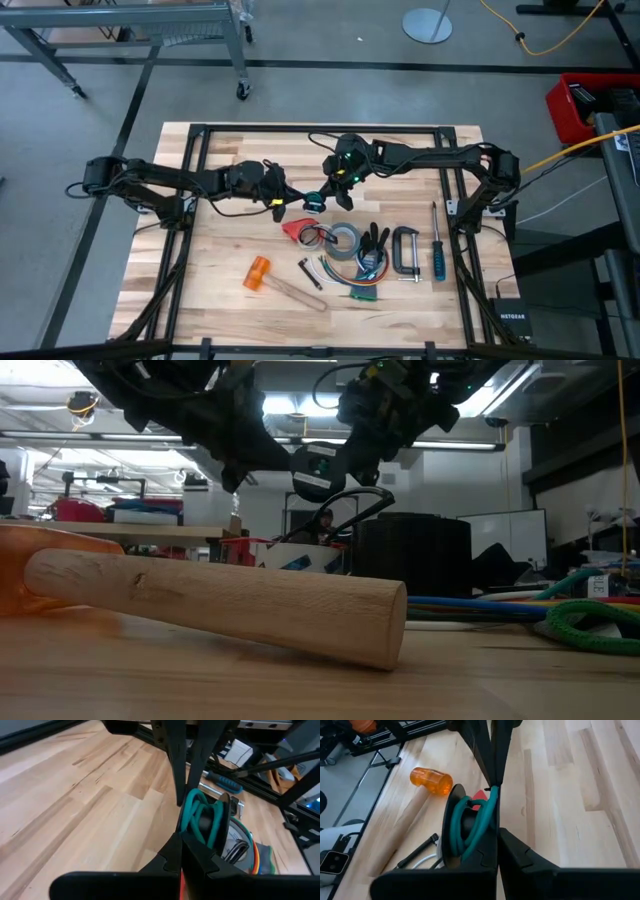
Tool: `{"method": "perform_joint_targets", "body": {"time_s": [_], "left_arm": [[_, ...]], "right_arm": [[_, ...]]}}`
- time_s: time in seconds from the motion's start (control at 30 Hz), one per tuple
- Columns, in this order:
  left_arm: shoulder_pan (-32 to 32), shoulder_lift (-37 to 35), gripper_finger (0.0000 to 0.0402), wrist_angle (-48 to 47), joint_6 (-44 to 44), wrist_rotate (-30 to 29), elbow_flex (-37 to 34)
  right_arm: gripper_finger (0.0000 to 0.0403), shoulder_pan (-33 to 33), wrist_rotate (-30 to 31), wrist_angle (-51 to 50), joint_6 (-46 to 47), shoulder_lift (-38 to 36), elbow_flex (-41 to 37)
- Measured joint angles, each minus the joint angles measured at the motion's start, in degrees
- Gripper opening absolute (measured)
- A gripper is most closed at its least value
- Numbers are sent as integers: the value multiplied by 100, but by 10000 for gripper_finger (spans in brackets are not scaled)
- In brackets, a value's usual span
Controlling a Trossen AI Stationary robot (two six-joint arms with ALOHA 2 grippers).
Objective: Coil cords
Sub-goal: Coil the green cable wire on the black spool
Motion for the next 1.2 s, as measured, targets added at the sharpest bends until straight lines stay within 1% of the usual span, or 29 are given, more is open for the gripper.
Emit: {"method": "perform_joint_targets", "body": {"time_s": [0.1, 0.23, 0.53, 0.77, 1.2], "left_arm": [[0, 0, 1, -4, 47, 43, 0], [-2, 0, 1, -2, 370, 63, 0], [-11, 0, 1, -1, 919, 64, 0], [-11, 4, 0, -9, 923, 70, 0], [-48, 11, 0, 99, 962, 74, -9]], "right_arm": [[3, 0, -5, 24, -75, 0, 0], [3, 0, -90, 55, -255, 0, 0], [3, 0, -82, 192, -263, 0, -4], [3, 0, -74, 394, -265, 0, 0], [3, 114, -18, 376, -265, -4, 0]]}}
